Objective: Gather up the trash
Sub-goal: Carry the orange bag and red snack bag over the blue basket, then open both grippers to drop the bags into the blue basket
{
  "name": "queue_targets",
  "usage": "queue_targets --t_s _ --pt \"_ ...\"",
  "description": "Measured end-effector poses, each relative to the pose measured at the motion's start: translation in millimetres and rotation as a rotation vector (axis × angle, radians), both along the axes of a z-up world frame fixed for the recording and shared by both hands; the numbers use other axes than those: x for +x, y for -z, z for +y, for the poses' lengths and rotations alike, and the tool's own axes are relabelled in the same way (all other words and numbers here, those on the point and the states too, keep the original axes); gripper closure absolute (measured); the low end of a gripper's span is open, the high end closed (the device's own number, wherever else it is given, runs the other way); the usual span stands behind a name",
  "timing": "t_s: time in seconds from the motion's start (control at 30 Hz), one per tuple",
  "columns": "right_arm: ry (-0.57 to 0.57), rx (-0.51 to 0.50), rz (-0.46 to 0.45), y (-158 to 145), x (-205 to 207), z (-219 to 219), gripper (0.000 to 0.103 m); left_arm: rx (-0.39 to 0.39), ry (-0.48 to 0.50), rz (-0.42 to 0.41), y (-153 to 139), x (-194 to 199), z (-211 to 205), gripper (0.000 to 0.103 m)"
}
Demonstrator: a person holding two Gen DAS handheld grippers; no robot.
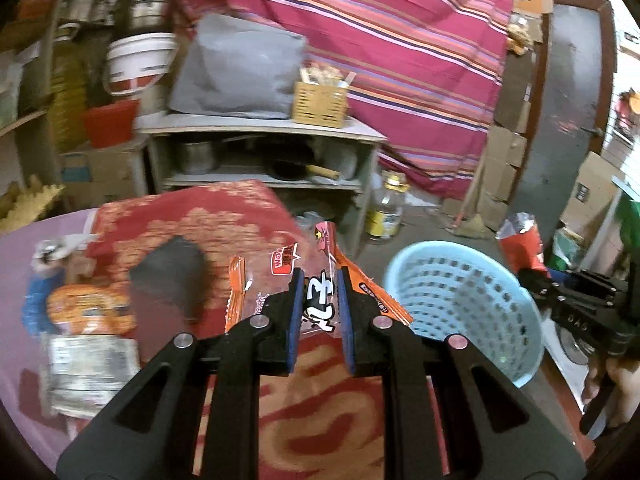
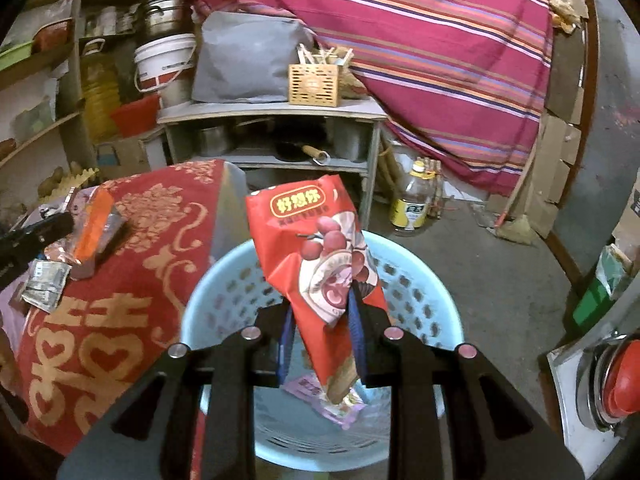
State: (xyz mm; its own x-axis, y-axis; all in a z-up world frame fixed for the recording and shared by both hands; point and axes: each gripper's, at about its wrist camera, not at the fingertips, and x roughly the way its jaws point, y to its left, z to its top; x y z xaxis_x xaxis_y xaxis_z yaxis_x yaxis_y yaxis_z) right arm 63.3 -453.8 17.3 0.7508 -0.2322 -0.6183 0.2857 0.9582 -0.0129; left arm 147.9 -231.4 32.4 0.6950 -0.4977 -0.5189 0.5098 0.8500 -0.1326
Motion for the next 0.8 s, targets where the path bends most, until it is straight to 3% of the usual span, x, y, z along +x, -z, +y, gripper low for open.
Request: queue_targets --t_s 0.33,0.6,0.77,0.8 --pt "0.053 0.028 0.027 14 -10 -41 0.078 0.005 0.151 0.019 17 -12 -92 0.087" --pt "0.076 0.057 0.027 18 -13 -57 0.078 0.023 0.201 0.049 34 -14 -124 0.081" --pt "0.08 0.062 0.026 19 -12 -57 0.078 0.029 0.191 0.049 35 -14 -123 0.056" --pt "0.079 0.063 0.026 19 -12 -58 0.078 0.028 0.184 0.046 34 -14 -120 0.056"
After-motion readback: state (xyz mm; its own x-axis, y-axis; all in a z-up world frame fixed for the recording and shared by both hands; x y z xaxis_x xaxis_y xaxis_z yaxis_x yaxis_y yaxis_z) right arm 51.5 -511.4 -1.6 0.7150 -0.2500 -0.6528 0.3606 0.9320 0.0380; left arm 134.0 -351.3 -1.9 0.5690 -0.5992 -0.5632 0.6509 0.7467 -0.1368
